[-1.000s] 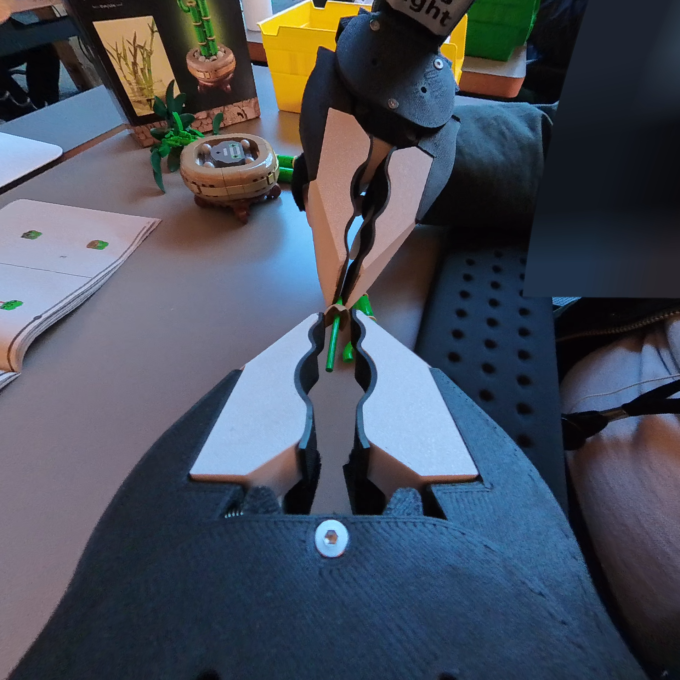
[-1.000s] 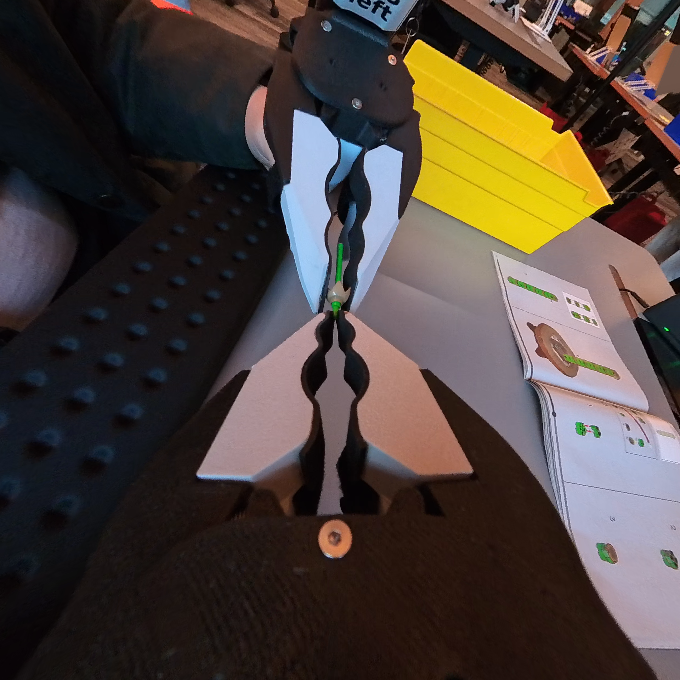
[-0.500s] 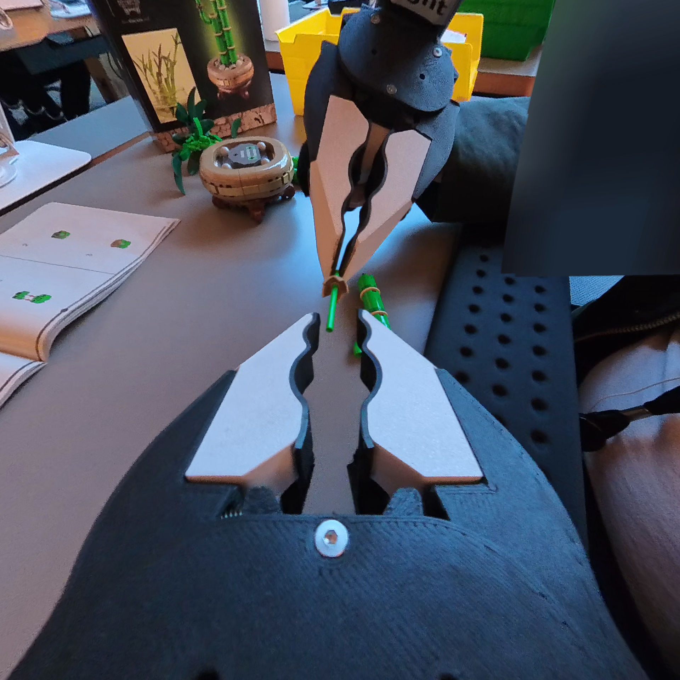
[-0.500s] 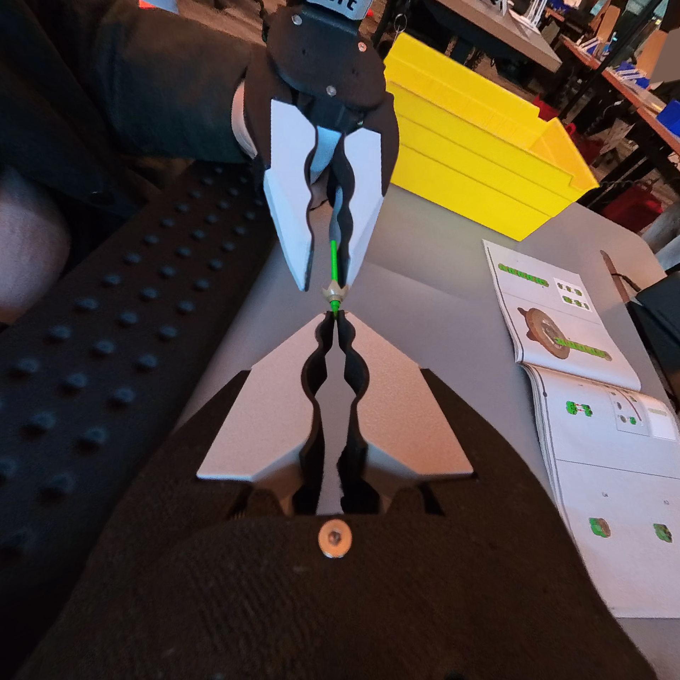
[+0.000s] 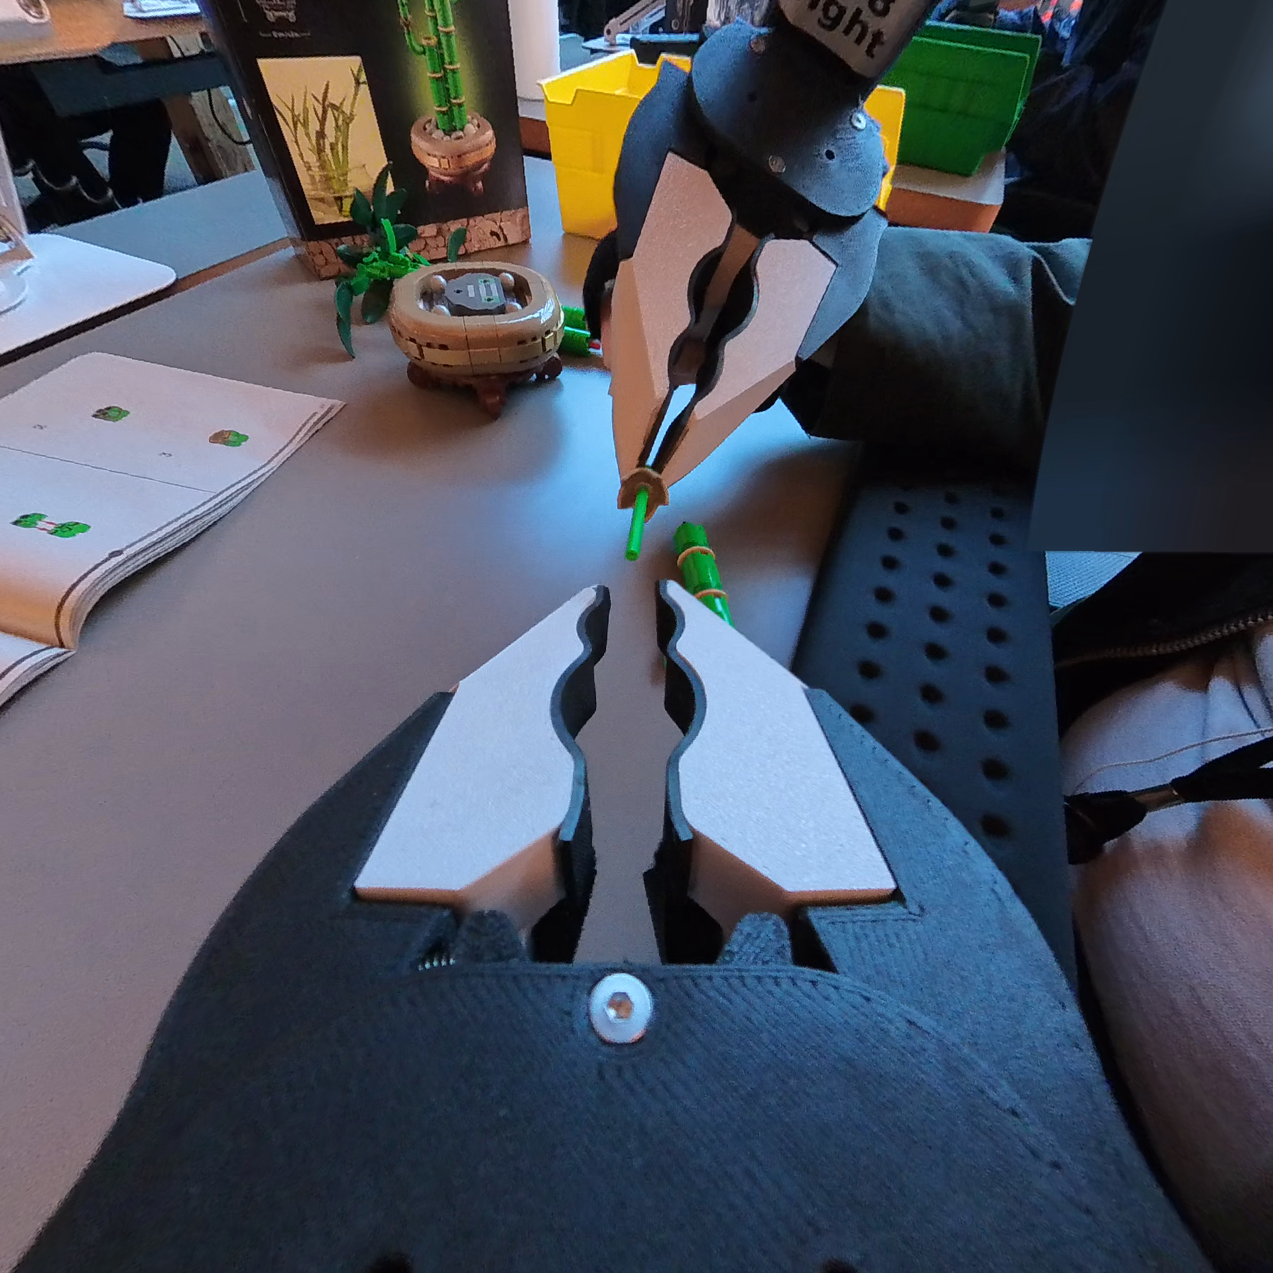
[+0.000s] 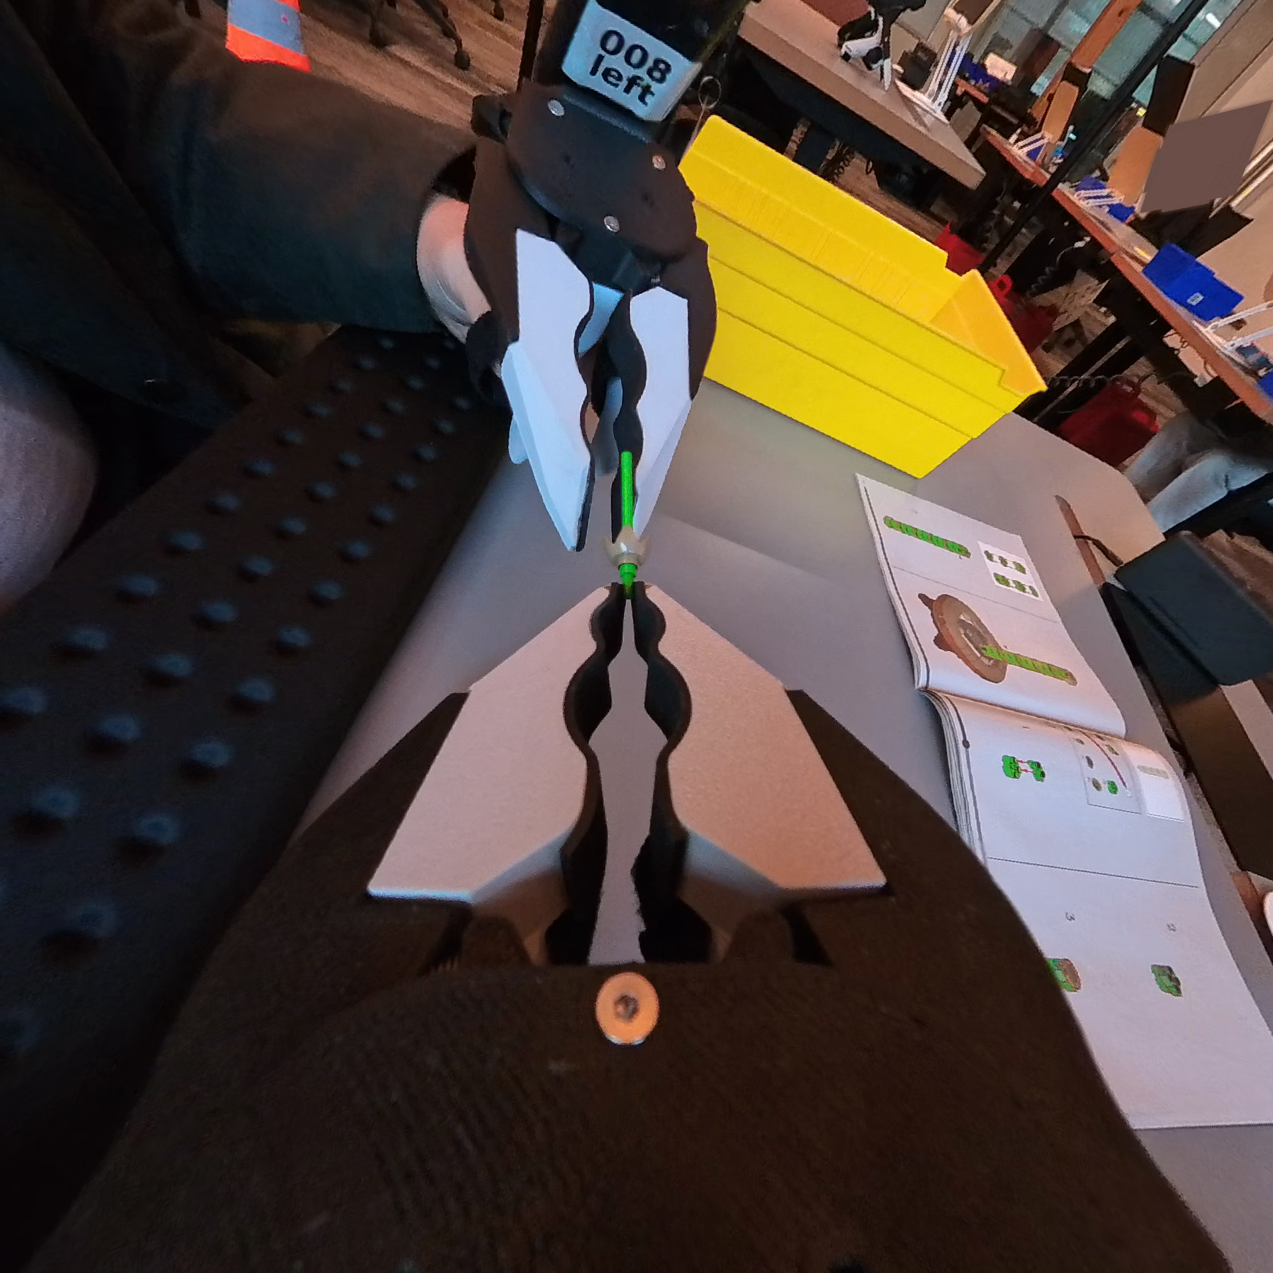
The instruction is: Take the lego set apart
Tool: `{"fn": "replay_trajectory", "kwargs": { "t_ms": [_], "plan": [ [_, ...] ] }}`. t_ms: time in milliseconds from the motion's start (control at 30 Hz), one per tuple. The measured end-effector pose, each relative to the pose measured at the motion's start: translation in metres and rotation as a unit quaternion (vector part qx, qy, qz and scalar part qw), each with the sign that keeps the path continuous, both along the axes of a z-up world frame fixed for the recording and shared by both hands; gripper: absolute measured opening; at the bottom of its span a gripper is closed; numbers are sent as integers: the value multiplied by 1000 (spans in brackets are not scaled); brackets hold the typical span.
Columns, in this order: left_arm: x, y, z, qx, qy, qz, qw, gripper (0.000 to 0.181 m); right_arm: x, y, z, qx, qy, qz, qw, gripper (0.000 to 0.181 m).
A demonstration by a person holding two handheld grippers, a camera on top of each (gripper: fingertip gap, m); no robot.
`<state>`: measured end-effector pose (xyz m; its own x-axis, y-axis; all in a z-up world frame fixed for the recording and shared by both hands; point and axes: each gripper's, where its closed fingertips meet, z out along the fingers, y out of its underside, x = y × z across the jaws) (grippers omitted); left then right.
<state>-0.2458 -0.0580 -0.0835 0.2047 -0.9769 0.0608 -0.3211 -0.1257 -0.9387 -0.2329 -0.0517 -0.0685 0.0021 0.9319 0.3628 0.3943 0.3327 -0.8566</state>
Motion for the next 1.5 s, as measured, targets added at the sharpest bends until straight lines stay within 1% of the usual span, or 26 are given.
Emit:
{"fn": "replay_trajectory", "kwargs": {
  "t_ms": [167,400,767,900,1100,1500],
  "plan": [
    [0,0,4,-3,-14,-3,1000,12,1,2,1,3,2,-5,1000,1],
    [0,-3,2,3,-12,-17,1000,13,0,1,0,10,-6,-4,1000,1],
    [0,-2,-2,1,-1,-20,1000,15,-2,-4,1,24,-8,2,1000,1],
    [0,-3,0,5,-5,-25,1000,14,-2,-7,8,27,9,9,1000,1],
    [0,-5,2,9,-11,-29,999,15,0,-15,37,22,86,30,996,1],
    [0,-7,4,11,-16,-32,999,15,-1,-15,34,18,84,30,996,1]
  ]
}}
